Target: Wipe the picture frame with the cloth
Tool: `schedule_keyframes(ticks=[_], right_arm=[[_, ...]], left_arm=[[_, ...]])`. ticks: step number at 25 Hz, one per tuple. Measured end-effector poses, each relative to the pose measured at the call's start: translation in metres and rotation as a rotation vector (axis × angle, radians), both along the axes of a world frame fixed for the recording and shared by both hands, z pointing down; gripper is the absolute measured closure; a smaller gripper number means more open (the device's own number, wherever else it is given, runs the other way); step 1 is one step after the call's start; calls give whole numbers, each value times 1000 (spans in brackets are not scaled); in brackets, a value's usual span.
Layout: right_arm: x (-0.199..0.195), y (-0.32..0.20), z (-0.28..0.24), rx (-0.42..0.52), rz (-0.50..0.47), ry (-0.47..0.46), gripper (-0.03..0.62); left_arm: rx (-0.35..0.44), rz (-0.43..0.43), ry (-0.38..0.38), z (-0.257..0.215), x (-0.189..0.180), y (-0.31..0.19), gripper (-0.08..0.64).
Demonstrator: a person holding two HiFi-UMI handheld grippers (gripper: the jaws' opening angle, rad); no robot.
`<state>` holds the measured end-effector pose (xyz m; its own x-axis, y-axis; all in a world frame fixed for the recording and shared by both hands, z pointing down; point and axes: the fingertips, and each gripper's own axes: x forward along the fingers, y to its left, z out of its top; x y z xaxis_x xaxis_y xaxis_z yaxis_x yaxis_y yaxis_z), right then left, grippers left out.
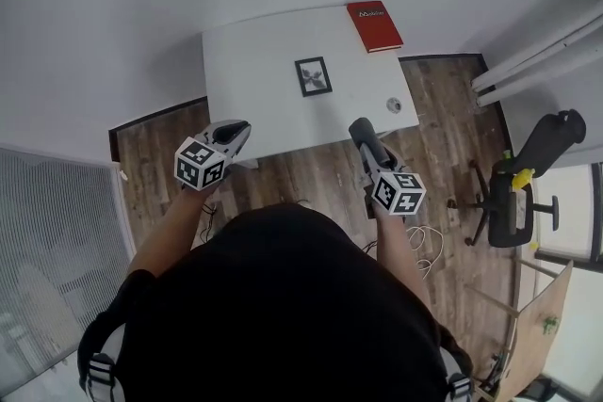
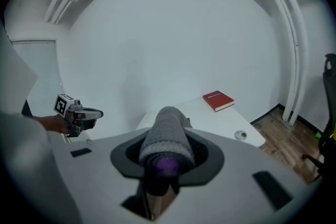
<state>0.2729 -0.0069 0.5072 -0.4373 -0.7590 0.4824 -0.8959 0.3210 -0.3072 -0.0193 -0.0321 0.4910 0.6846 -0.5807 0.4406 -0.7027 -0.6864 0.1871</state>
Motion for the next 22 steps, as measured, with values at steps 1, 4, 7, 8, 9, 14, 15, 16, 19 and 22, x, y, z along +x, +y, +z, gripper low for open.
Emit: schedule_keyframes(ticks=[1, 4, 7, 8, 9, 14, 15, 16, 19, 22], right_arm=[[1, -3, 1, -1, -12, -1, 483], [5, -11, 6, -4, -40, 0, 483], [10, -17, 5, -1, -53, -3, 483], [11, -18, 4, 2, -57, -6, 483], [11, -18, 2, 4, -61, -7, 483], [12, -21, -3, 18, -70, 0, 483], [13, -22, -6, 20, -68, 0, 483], [13, -22, -8, 23, -67, 0, 483], [11, -24, -15, 32, -74, 11, 483], [10, -28, -19, 38, -74, 27, 483]], left_arm=[[0, -7, -1, 0, 3, -1, 526], [-2, -24, -1, 1, 10, -3, 526], [-10, -26, -10, 4, 17, 0, 526], [-11, -25, -13, 5, 19, 1, 526], [-11, -25, -15, 5, 20, 1, 526], [-6, -17, -9, 5, 25, -1, 526], [-4, -14, -8, 4, 26, 0, 526], [-4, -12, -6, 4, 28, 0, 526], [-11, -3, 0, 7, 30, -1, 526], [-24, 11, 5, 14, 31, -3, 526]])
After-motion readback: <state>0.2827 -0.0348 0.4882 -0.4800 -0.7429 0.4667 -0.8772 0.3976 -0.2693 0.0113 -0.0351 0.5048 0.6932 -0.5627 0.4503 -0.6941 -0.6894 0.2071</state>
